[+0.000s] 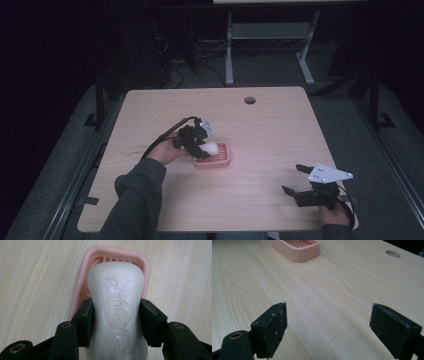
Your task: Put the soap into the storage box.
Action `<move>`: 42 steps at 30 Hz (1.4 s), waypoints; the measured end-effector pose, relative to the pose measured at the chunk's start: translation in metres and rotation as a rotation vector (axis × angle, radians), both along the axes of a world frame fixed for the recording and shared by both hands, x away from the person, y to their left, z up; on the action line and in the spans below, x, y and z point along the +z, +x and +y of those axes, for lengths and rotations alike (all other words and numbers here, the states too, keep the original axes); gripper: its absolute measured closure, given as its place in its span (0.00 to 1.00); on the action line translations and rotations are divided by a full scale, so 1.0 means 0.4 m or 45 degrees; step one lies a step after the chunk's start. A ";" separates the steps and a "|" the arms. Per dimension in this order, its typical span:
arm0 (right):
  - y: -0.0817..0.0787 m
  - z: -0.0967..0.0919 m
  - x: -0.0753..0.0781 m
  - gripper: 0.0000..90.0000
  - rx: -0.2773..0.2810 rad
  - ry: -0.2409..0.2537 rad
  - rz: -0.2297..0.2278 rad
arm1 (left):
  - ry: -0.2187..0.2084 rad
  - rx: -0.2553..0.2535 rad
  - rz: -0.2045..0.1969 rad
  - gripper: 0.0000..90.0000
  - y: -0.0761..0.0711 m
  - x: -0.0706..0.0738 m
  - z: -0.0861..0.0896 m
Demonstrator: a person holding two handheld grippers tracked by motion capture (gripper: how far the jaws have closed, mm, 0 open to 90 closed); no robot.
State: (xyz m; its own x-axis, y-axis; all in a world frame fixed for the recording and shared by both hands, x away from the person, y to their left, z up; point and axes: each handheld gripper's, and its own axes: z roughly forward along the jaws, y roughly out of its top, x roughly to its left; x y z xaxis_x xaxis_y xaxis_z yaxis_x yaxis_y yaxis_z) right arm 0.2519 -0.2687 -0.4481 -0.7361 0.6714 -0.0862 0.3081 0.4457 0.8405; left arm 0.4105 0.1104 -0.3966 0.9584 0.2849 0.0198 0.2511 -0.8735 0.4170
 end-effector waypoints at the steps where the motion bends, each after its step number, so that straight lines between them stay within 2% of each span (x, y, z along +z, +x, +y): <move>1: 0.000 0.000 0.000 0.15 0.000 0.000 0.000 | 0.000 0.000 0.000 0.55 0.000 0.000 0.000; 12: 0.000 -0.001 -0.001 0.15 0.000 0.007 0.003 | -0.001 -0.014 0.028 0.55 0.022 -0.028 -0.019; 25: 0.001 -0.001 -0.003 0.15 0.003 0.003 0.007 | 0.017 -0.023 0.037 0.55 0.033 -0.052 -0.034; 42: 0.002 0.001 -0.005 0.15 0.007 0.002 0.012 | 0.035 -0.031 0.048 0.55 0.040 -0.065 -0.041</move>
State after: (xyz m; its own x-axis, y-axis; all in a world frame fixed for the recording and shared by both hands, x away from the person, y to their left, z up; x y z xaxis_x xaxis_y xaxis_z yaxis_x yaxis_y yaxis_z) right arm 0.2528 -0.2684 -0.4500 -0.7404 0.6676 -0.0782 0.3138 0.4462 0.8381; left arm 0.4264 0.0938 -0.4227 0.9652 0.2612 -0.0090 0.2447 -0.8907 0.3831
